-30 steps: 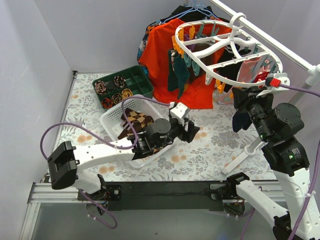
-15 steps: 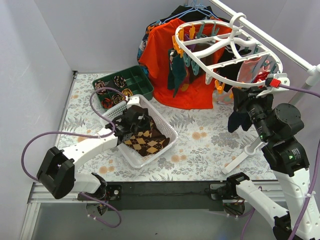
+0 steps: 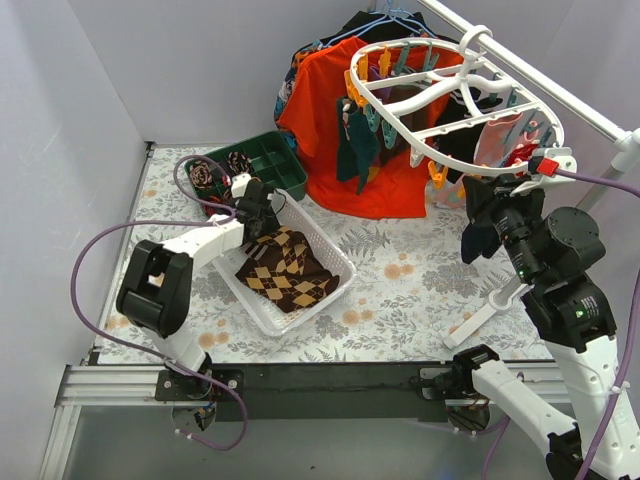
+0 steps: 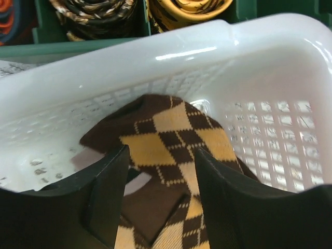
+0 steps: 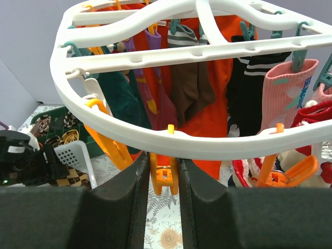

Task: Clip the socks to the hanger
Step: Pick up the sock from the bin.

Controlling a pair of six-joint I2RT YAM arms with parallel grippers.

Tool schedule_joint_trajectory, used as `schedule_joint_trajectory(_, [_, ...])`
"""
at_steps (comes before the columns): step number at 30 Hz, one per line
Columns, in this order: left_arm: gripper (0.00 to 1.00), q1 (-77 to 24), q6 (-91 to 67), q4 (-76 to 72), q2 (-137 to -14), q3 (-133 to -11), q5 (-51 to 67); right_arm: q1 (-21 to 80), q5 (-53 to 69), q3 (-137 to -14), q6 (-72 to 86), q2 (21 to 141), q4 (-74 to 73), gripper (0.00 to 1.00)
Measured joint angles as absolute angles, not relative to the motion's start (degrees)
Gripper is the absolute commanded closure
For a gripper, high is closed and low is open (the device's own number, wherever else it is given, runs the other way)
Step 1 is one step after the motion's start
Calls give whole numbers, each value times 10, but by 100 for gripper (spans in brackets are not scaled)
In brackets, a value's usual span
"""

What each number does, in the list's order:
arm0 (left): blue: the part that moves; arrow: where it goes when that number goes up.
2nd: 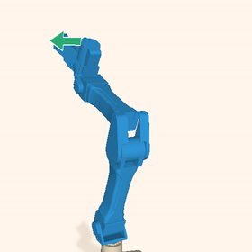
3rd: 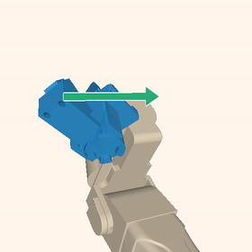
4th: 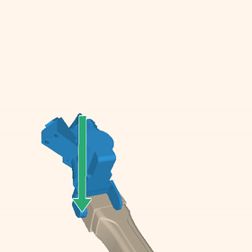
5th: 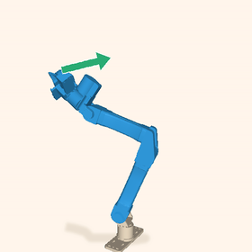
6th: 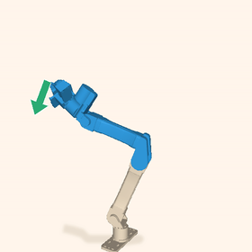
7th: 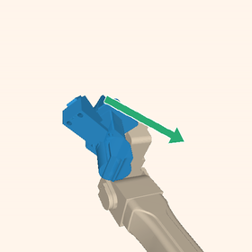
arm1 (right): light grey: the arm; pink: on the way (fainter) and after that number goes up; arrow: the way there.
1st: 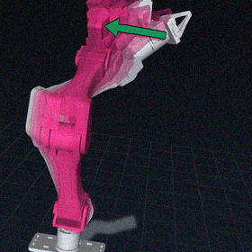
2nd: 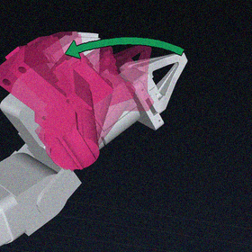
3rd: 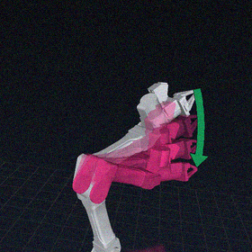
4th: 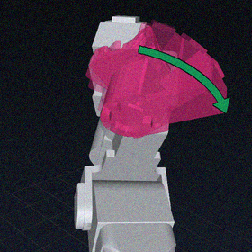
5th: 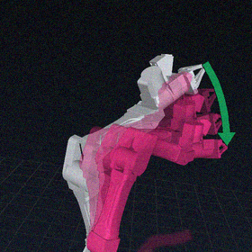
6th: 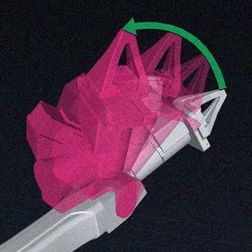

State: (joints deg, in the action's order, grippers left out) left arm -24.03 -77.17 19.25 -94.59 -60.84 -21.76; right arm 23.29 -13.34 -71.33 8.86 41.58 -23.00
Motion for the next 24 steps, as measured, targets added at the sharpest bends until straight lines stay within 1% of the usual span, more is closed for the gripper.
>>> schedule_joint_trajectory(4, [52,-241,-789,195,-991,-632,-229,233,-133,-713,89,414,-229,99])
schedule_joint_trajectory(7, [57,-241,-807,199,-1016,-636,-235,233,-134,-708,88,411,-227,99])
schedule_joint_trajectory(10, [70,-241,-819,201,-1038,-640,-243,233,-134,-704,88,409,-225,99])
schedule_joint_trajectory(11, [76,-241,-821,202,-1039,-642,-246,233,-134,-703,88,409,-225,99])
schedule_joint_trajectory(12, [86,-241,-824,201,-1039,-643,-247,233,-134,-703,88,409,-225,99])
schedule_joint_trajectory(14, [94,-241,-831,201,-1041,-643,-249,233,-134,-703,88,408,-225,99])
schedule_joint_trajectory(15, [100,-240,-832,203,-1041,-642,-251,233,-134,-703,88,408,-225,99])
schedule_joint_trajectory(24, [100,-239,-804,213,-1017,-642,-253,234,-134,-703,88,407,-225,99])
